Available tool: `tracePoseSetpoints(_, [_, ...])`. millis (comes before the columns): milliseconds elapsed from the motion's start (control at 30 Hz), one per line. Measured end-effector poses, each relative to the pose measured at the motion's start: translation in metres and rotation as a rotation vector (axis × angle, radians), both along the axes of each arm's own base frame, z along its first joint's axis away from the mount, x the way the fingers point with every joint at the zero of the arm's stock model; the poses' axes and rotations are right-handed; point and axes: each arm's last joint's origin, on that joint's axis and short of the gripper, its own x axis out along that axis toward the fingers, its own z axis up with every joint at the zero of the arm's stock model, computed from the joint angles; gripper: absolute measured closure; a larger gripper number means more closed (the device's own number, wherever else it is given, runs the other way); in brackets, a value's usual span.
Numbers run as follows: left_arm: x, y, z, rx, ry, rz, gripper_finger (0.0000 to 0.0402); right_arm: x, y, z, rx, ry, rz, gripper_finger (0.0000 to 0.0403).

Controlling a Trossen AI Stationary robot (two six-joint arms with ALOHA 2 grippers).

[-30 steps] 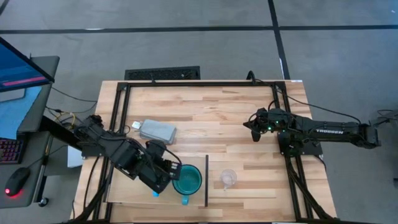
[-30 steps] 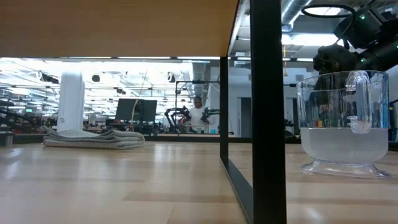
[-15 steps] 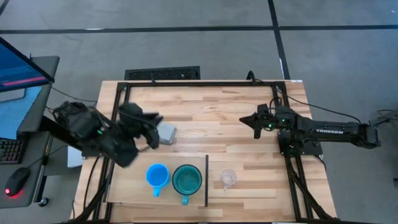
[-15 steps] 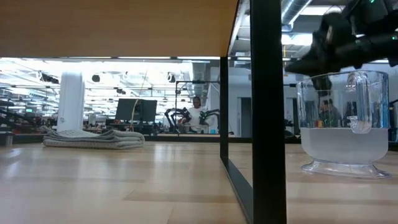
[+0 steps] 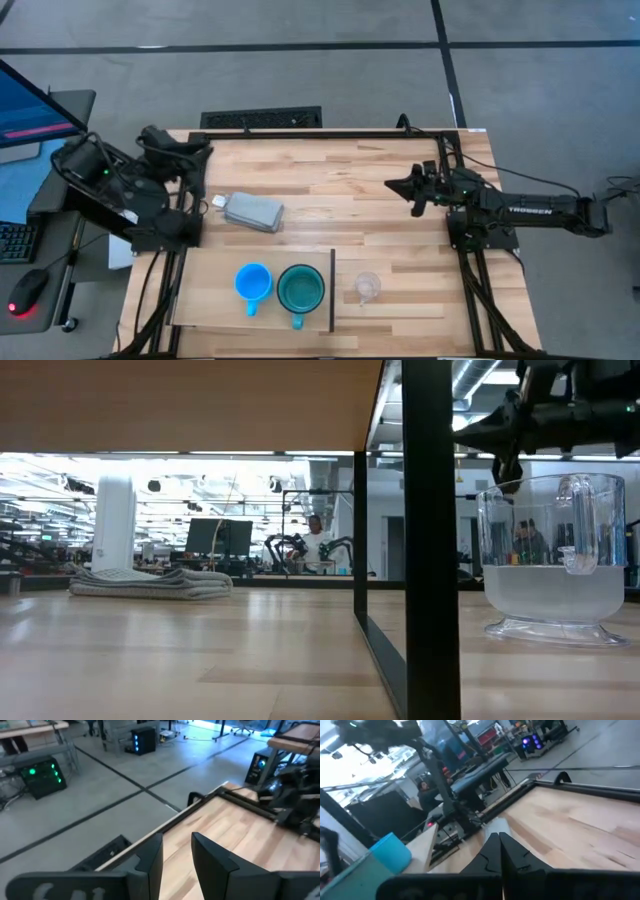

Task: Stack small to large cups/mugs on shelf
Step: Put the transparent mug on the shelf

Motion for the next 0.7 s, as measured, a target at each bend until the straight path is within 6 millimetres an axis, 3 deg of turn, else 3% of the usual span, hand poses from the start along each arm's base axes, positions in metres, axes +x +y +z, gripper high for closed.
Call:
tracePoseSetpoints(167, [-0.025, 0.014, -0.037, 0.011, 0.002, 0.012, 0.0308, 0.017, 0.01, 0.022, -0.043, 0.0, 0.032, 0.0398])
tracePoseSetpoints(300, [-0.03, 0.017, -0.064, 0.027, -0.009, -0.01, 0.0308, 0.039, 0.022, 0.045, -0.124, 0.048, 0.07, 0.0397])
tracePoseSetpoints(567, [-0.027, 0.015, -0.104, 0.036, -0.041, -0.067, 0.0308, 0.076, 0.049, 0.073, -0.116, 0.527, 0.179, 0.0397])
tracePoseSetpoints(700, [-0.022, 0.012, -0.121, 0.052, -0.021, -0.072, 0.0308, 0.088, 0.067, 0.084, -0.117, 0.651, 0.245, 0.0391])
